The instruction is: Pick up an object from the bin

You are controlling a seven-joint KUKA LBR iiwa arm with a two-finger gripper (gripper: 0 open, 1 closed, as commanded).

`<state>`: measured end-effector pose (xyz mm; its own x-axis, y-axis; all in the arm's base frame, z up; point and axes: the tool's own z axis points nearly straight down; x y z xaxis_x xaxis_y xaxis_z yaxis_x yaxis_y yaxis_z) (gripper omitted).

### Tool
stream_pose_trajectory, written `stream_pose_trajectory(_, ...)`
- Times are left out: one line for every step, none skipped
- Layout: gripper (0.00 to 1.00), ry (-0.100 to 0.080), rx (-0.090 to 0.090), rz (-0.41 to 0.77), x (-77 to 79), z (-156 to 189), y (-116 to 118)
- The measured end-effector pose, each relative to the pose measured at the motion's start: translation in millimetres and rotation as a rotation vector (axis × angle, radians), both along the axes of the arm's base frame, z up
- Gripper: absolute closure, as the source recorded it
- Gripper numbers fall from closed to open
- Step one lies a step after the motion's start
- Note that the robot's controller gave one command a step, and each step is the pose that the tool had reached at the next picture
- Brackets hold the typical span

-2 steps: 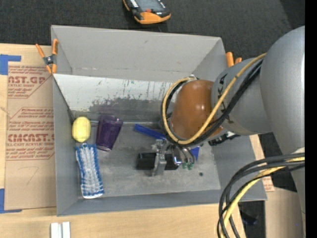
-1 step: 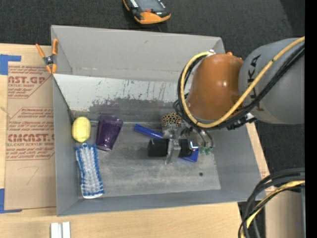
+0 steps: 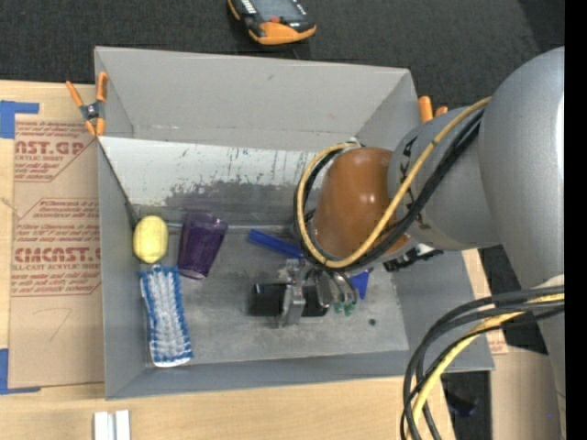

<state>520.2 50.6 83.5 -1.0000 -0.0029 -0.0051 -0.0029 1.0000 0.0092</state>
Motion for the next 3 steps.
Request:
stream_pose_trajectory(0.00, 0.000, 0.000, 0.000, 0.0, 0.0, -0.1)
stream_pose_trajectory(1.00, 0.000, 0.000, -0.001, 0.0, 0.0, -0.2)
stream_pose_trajectory(1.00, 0.000, 0.000, -0.001, 0.0, 0.1, -0.2)
